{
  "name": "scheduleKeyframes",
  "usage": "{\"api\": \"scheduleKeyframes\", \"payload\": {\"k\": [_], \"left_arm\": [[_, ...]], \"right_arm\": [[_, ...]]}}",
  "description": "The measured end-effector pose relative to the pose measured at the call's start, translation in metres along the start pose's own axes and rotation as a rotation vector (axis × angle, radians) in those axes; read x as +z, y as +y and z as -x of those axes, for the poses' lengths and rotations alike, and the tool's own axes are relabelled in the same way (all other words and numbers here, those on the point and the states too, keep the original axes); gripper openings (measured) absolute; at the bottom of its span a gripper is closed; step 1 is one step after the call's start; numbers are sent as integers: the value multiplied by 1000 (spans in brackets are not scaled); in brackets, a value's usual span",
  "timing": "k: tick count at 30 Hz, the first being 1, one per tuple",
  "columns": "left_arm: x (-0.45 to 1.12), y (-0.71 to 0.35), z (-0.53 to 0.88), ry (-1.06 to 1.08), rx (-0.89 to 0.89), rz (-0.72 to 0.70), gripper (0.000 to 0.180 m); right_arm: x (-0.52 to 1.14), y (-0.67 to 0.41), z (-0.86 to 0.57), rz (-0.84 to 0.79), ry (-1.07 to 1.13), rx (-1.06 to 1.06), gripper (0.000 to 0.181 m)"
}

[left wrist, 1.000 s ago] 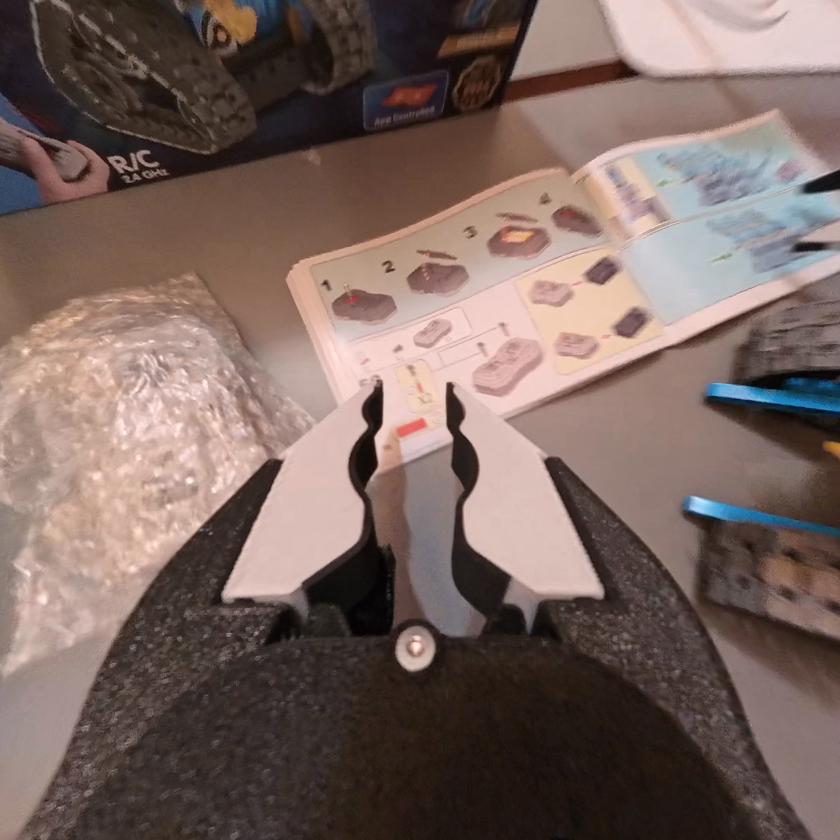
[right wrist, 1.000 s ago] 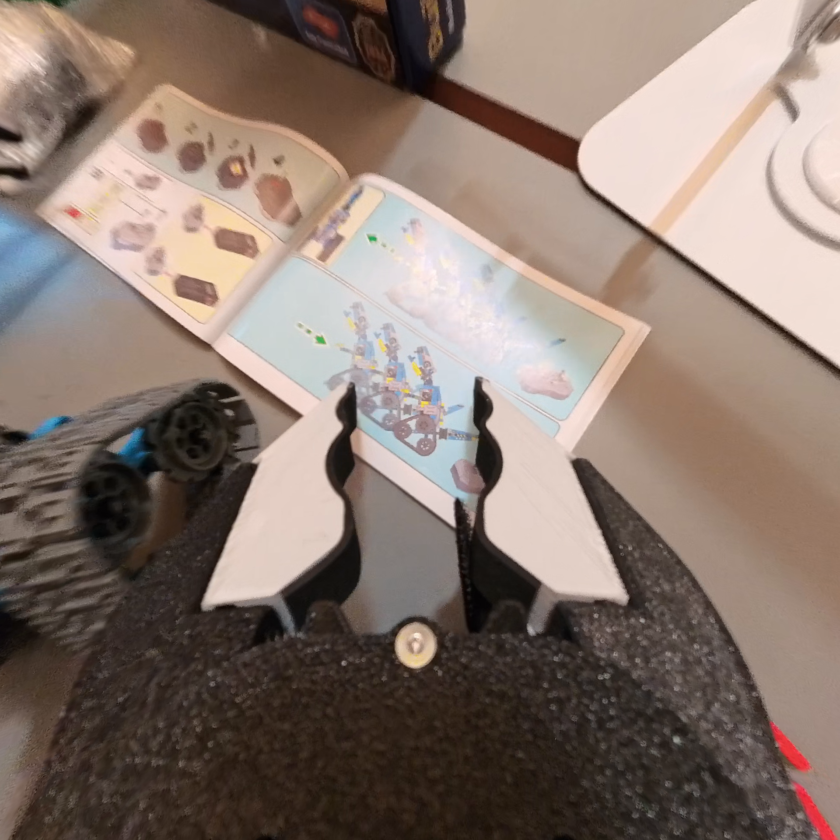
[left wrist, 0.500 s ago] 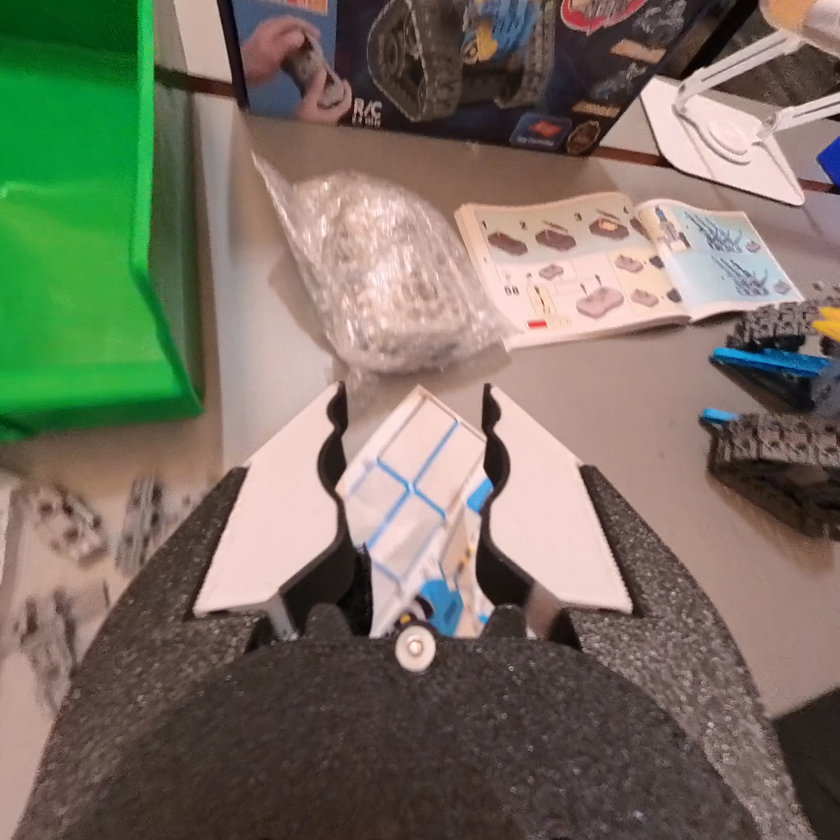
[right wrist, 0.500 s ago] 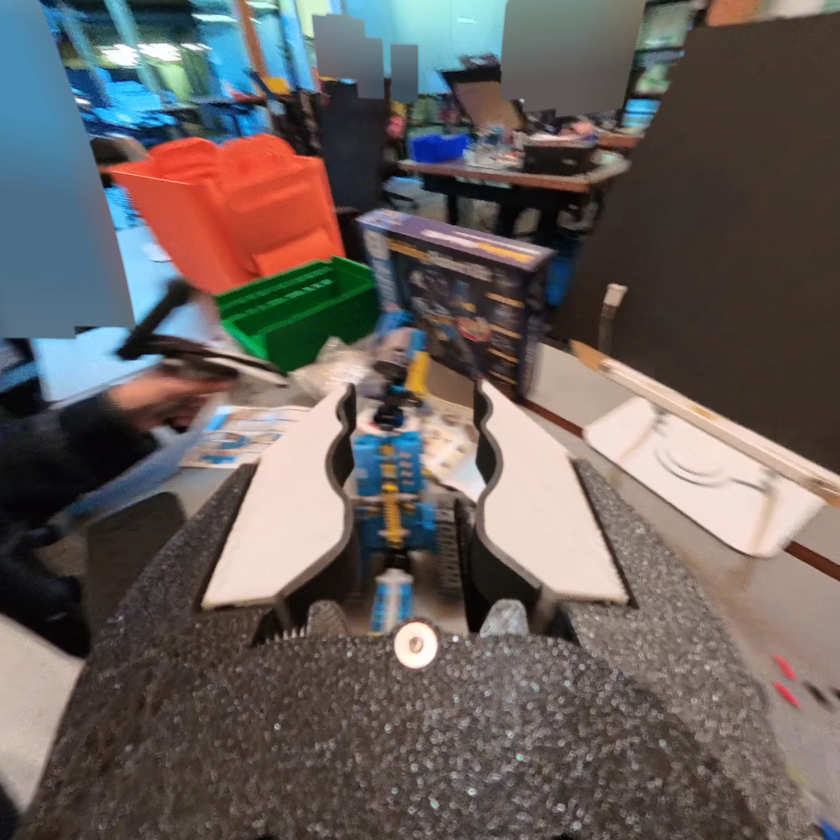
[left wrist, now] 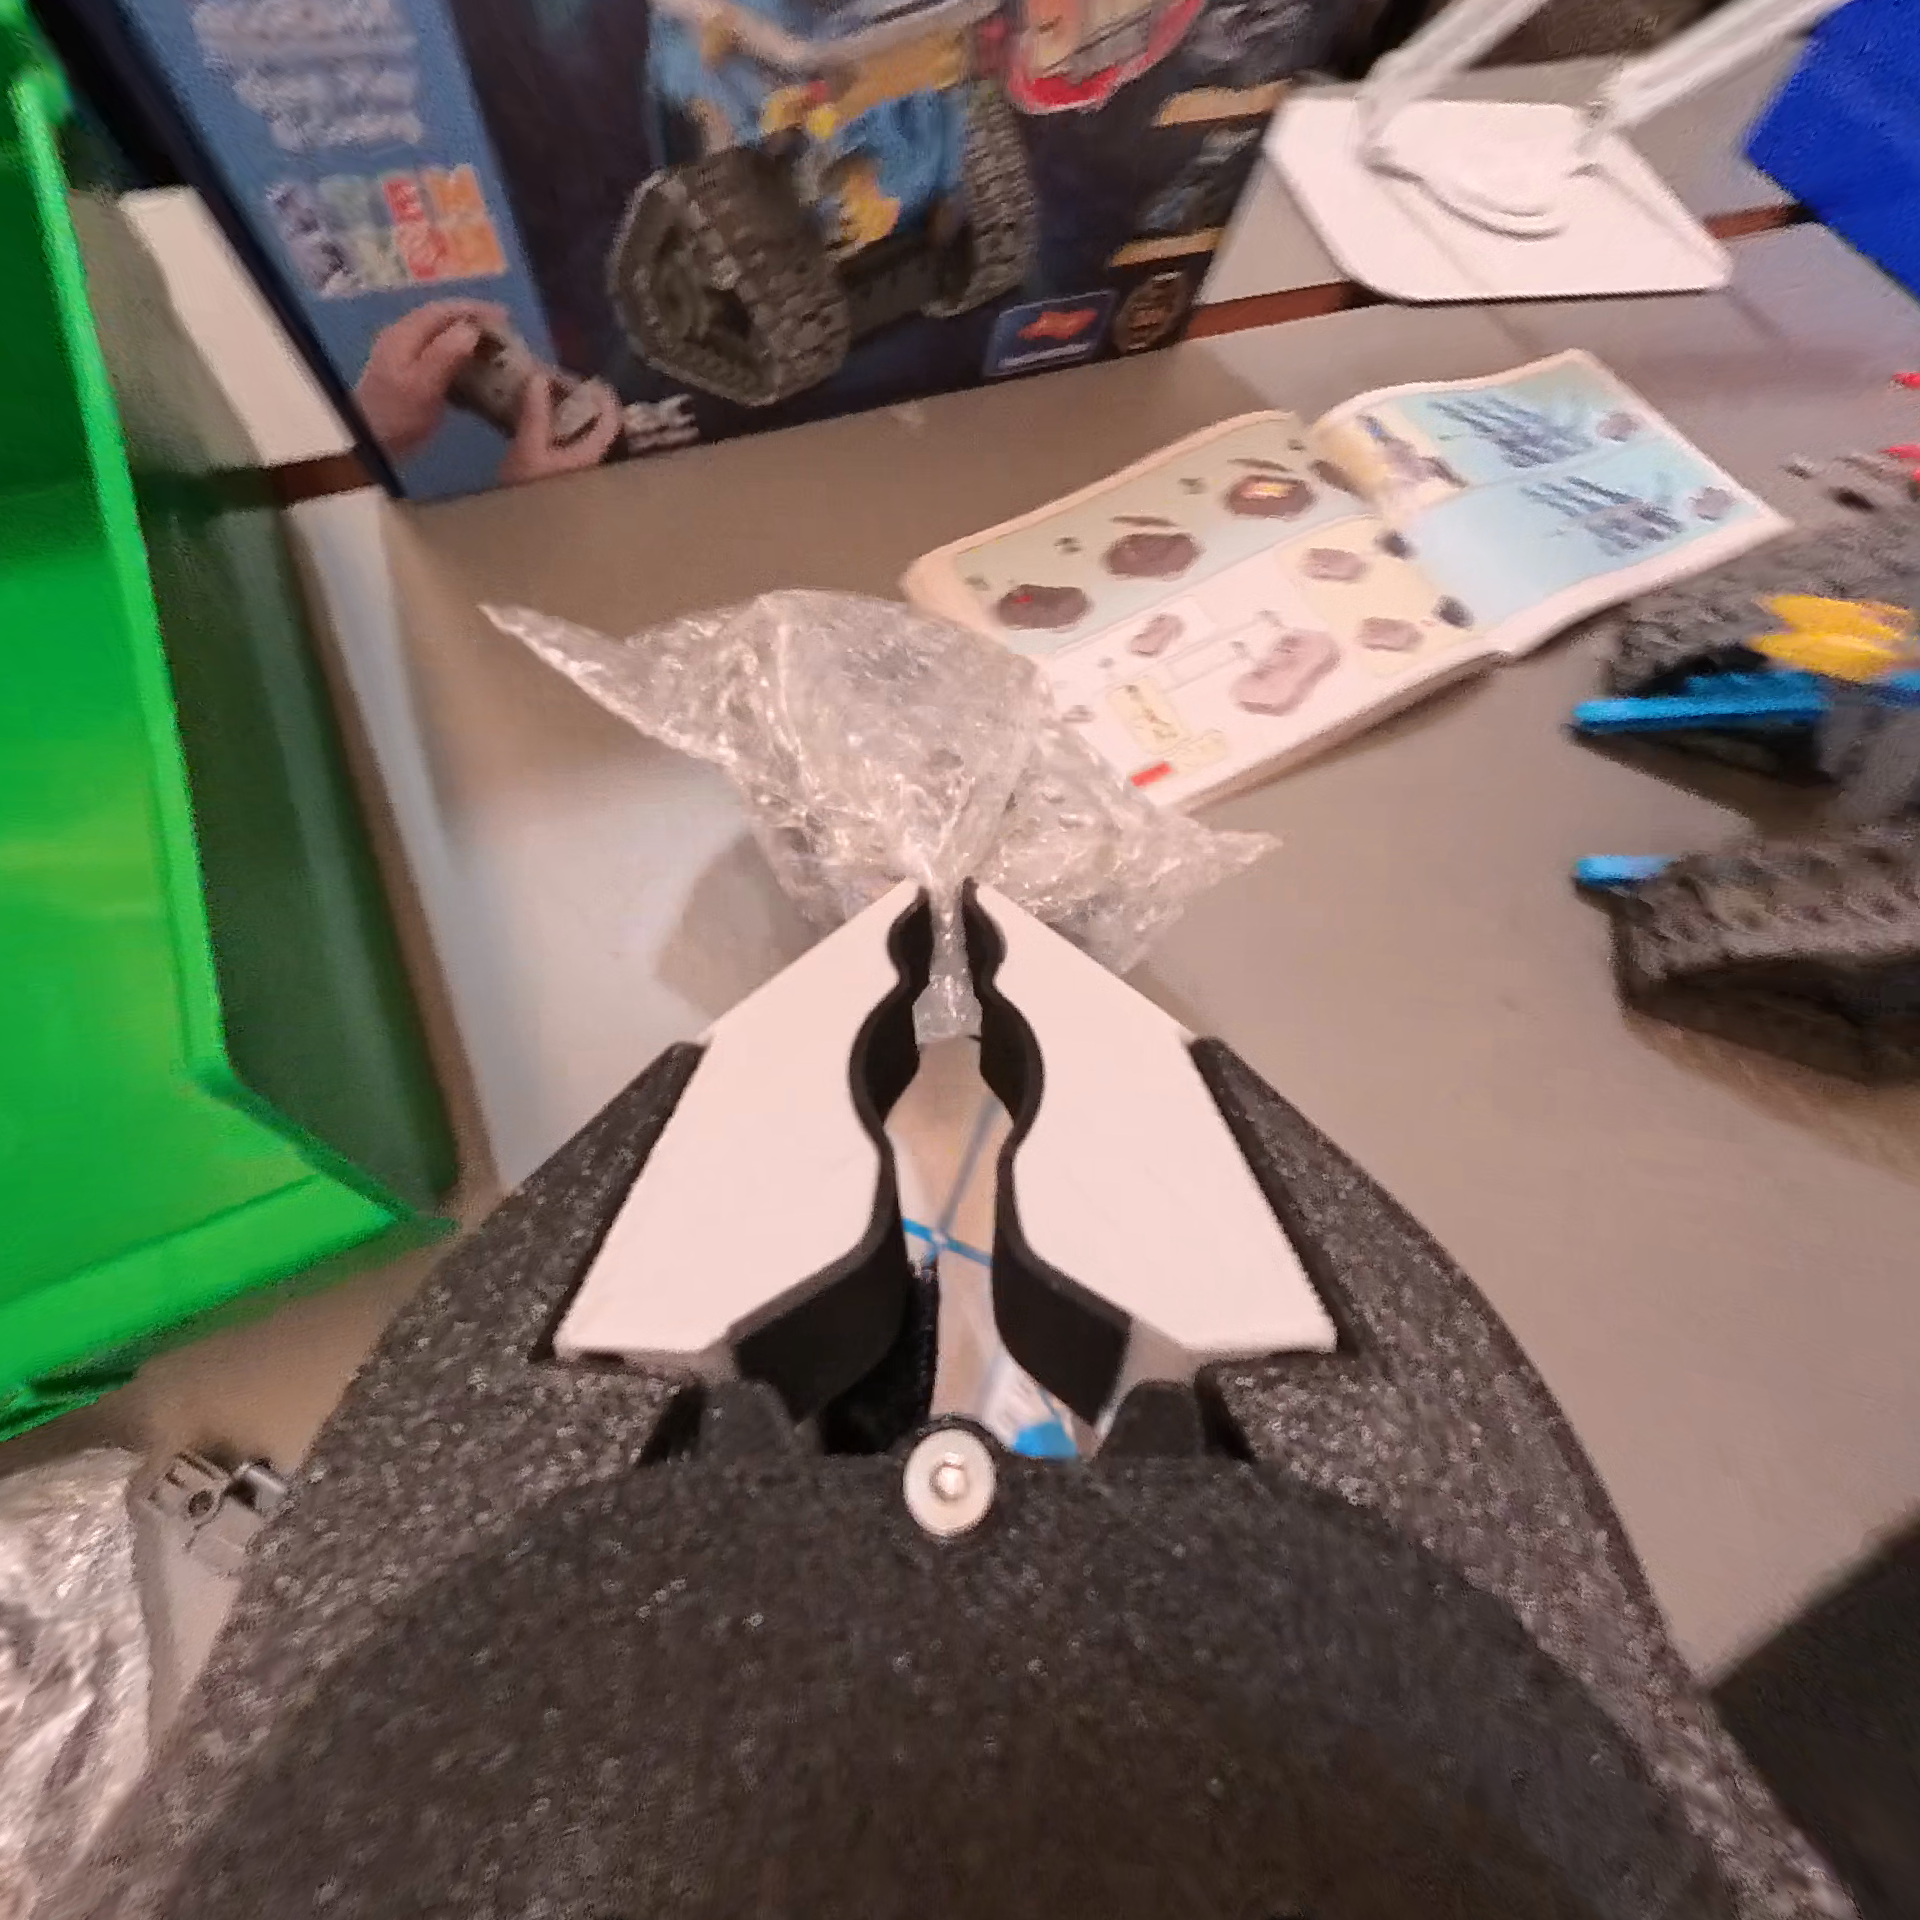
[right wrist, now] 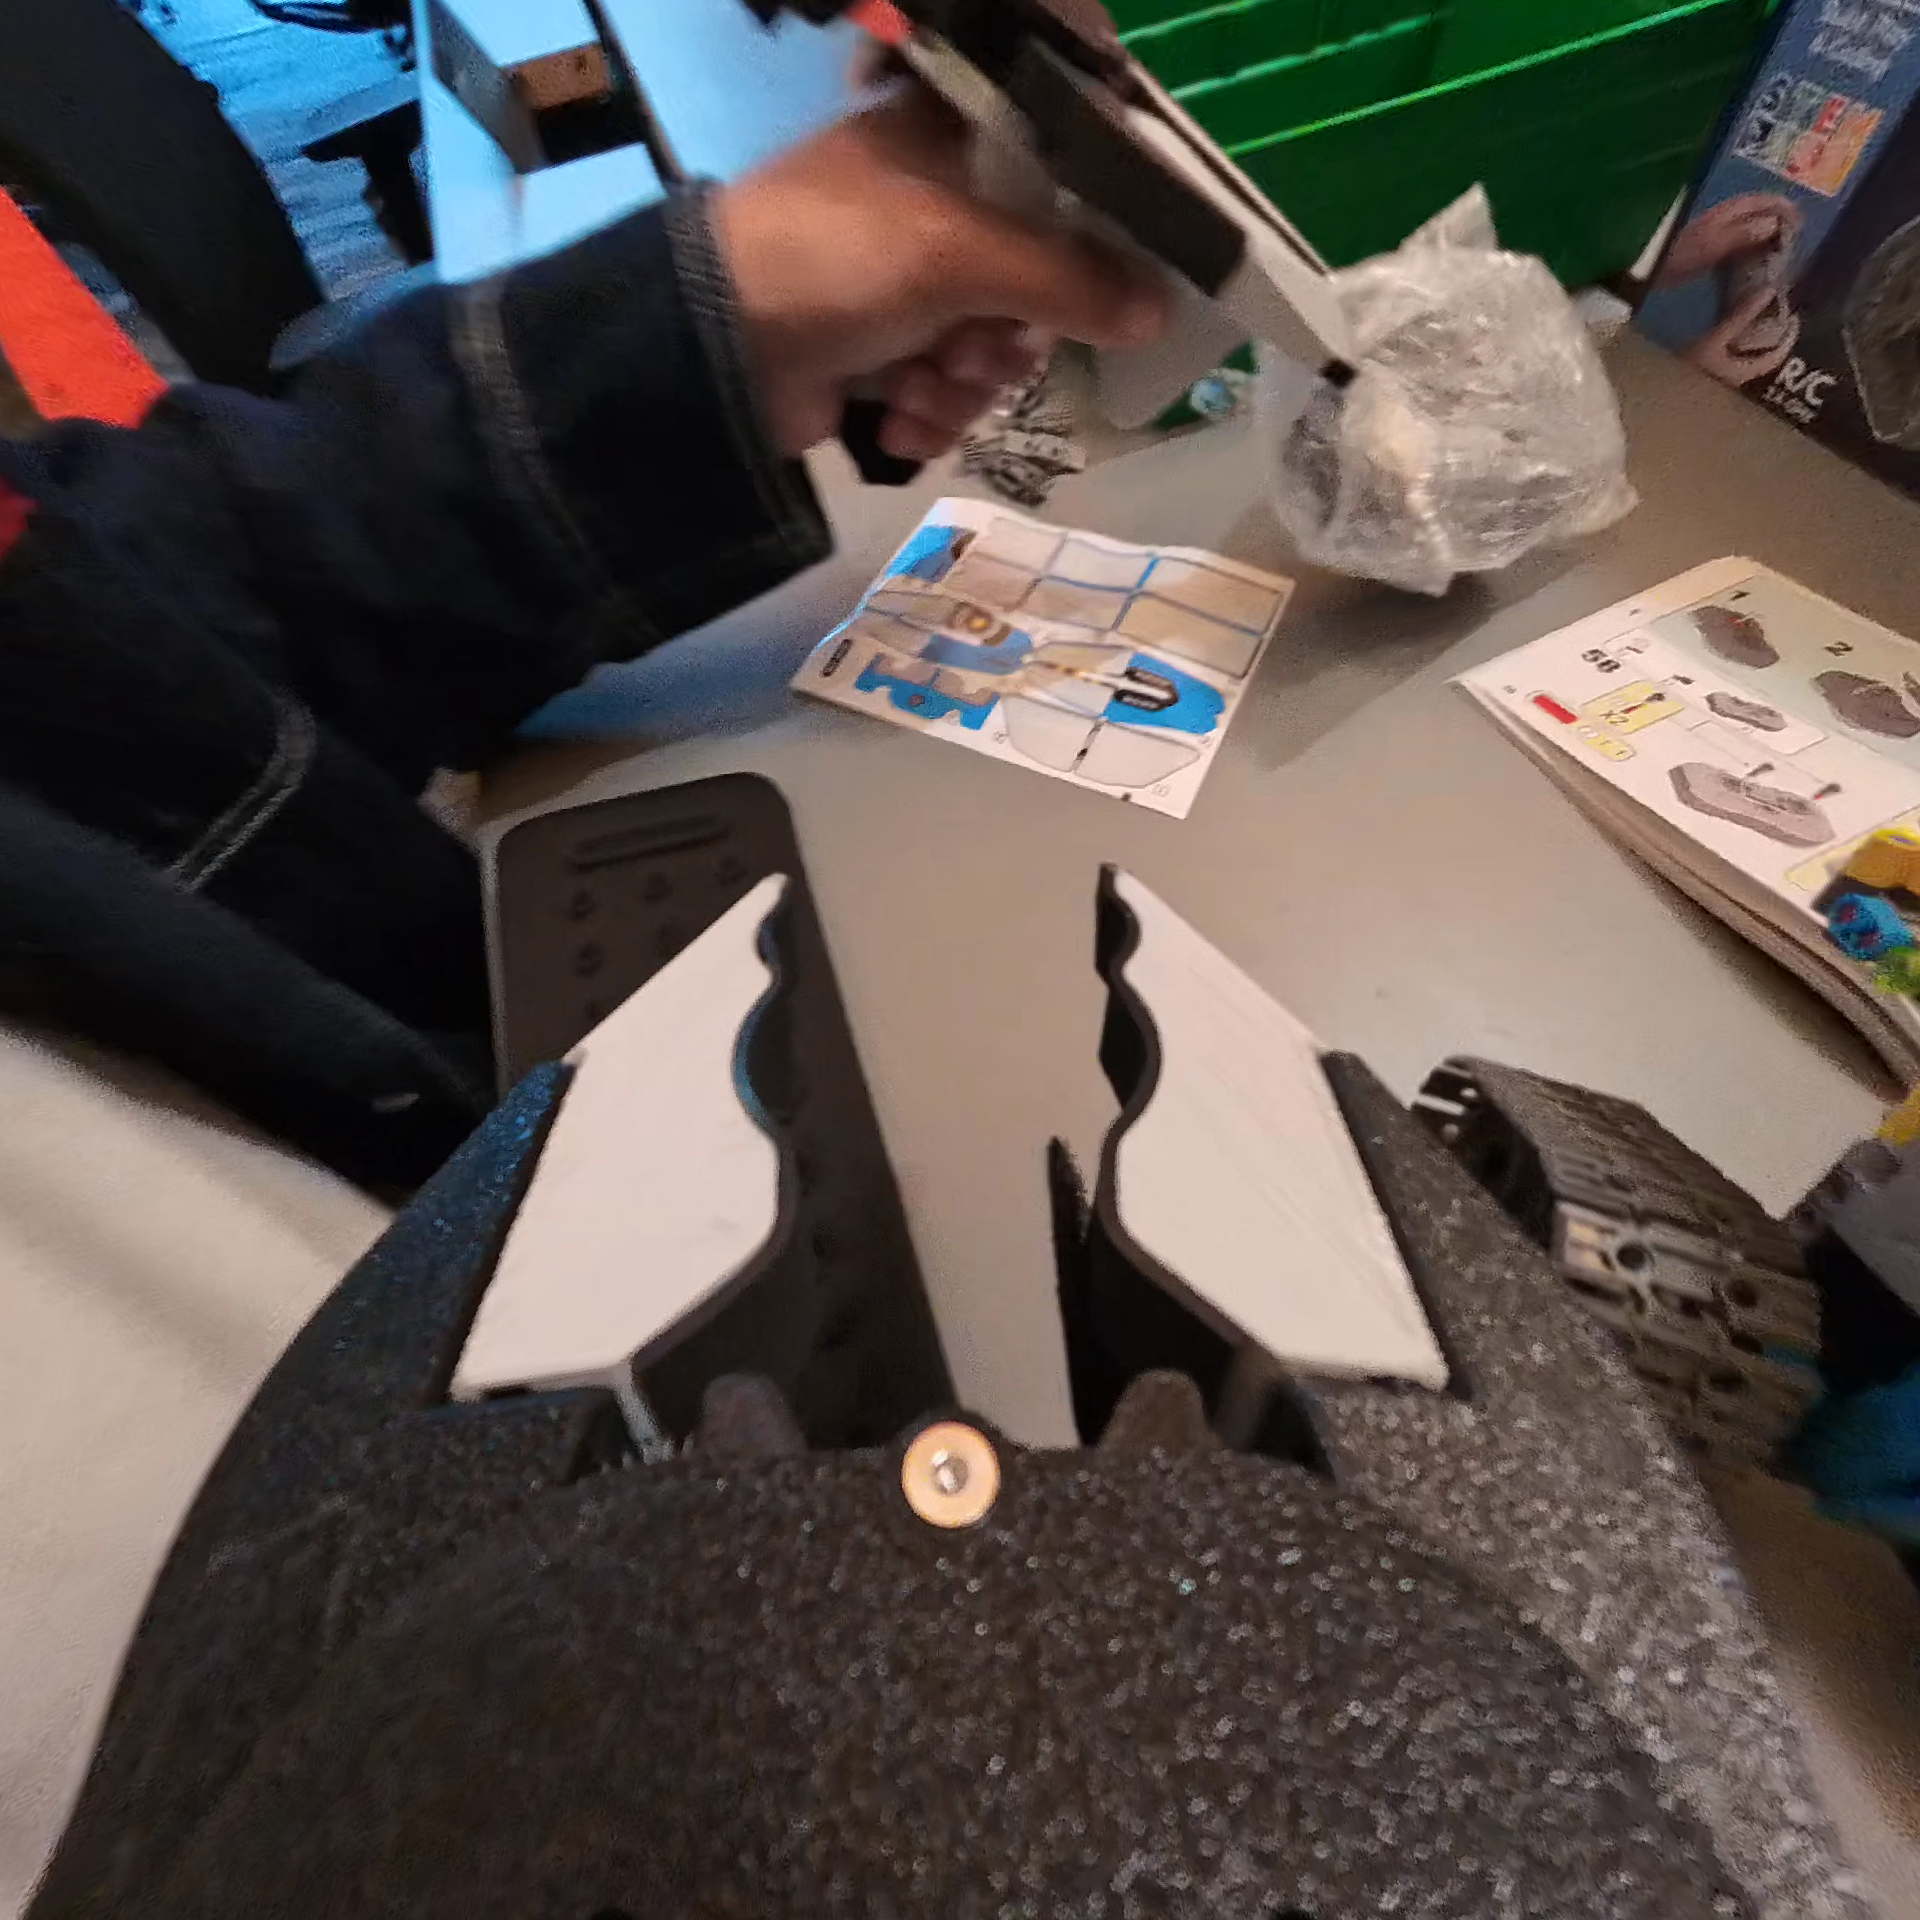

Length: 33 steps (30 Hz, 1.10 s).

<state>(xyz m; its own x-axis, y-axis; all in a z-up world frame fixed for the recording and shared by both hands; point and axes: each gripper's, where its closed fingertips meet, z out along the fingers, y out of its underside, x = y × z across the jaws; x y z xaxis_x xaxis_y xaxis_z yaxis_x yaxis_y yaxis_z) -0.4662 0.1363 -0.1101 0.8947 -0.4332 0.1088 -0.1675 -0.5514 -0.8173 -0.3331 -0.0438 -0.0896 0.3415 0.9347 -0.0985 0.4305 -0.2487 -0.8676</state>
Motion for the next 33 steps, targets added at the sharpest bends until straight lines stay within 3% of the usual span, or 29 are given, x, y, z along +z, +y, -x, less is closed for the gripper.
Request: {"api": "scheduleKeyframes", "payload": {"k": [8, 12, 16, 20, 22, 25, 28, 30, 33], "left_arm": [[-83, -4, -102, 260, -108, -109, 1], [-90, 20, -132, 290, -139, -70, 1], [-98, 21, -146, 388, -160, -105, 9], [-118, 21, -144, 487, -100, -227, 46], [-121, 32, -142, 461, 12, -241, 54], [-114, 38, -149, 478, 68, -257, 54], [-105, 39, -174, 602, 72, -247, 51], [-99, 35, -185, 621, 107, -277, 23], [-91, 35, -192, 635, 147, -260, 6]], "right_arm": [[32, -24, -51, -160, 177, 83, 71], [27, -20, -38, -186, 98, 81, 48], [16, -10, -25, -192, 17, 125, 5], [-4, -13, -15, -277, -227, 489, 0], [-15, -12, -12, -299, -330, 643, 0], [-28, -9, -8, -317, -463, 835, 0], [-35, -4, -1, -319, -533, 896, 1], [-36, 3, 4, -292, -532, 893, 1], [-41, 10, -2, -312, -500, 930, 1]]}}
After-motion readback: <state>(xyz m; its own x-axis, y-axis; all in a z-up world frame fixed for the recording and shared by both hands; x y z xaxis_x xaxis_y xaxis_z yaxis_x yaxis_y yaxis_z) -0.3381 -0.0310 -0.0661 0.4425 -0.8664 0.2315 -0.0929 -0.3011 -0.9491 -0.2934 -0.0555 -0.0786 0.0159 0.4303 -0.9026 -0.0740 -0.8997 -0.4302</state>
